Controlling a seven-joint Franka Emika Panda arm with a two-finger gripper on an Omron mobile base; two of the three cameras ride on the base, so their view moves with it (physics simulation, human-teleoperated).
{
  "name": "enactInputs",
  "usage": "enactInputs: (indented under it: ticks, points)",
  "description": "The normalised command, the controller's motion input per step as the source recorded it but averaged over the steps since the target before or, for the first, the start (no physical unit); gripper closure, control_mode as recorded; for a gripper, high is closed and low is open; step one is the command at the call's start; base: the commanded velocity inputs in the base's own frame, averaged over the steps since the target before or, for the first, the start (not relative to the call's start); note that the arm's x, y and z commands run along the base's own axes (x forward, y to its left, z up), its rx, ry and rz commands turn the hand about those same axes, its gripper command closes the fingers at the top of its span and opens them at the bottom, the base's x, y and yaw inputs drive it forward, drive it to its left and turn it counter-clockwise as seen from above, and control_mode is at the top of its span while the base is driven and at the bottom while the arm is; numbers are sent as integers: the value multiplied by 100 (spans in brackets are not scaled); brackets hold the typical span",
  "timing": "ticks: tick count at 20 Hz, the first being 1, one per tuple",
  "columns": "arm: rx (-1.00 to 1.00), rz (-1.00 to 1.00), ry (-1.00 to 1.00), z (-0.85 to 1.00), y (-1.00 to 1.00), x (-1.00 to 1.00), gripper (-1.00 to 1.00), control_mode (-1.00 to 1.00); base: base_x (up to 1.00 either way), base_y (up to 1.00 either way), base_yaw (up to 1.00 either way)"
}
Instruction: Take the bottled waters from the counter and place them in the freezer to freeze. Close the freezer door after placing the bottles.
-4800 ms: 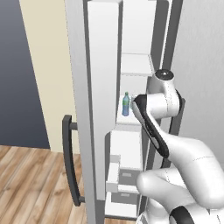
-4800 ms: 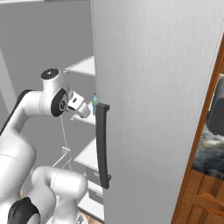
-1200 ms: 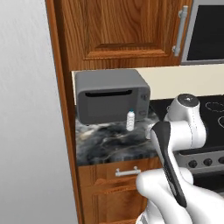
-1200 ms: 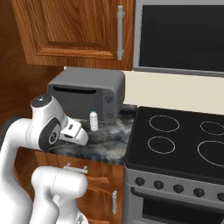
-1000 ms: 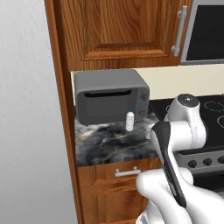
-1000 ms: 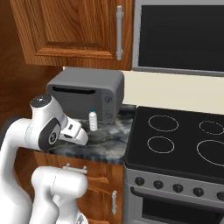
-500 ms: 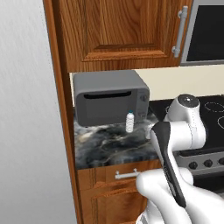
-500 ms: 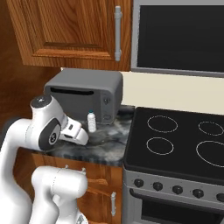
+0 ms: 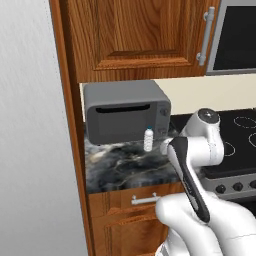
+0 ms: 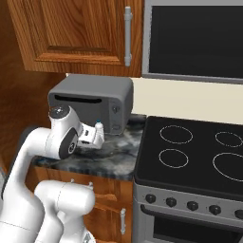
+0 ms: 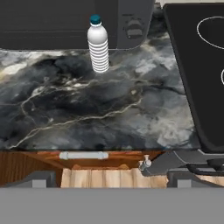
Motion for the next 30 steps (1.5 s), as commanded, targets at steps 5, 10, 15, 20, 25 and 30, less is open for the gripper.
enactInputs:
  ticks: [5,10,15,20,25,30]
  points:
    - [0,11,-3,-16,0,78,-100,-100,0,0,0]
    - [0,-1,-2,-4,9,72,-100,-100,0,0,0]
    - [0,-10,-10,0,6,49,-100,-100,0,0,0]
    - [0,-10,-10,0,3,41,-100,-100,0,0,0]
    - [1,-7,-3,-16,2,26,-100,-100,0,0,0]
    - [4,0,1,-15,0,1,-100,-100,0,0,0]
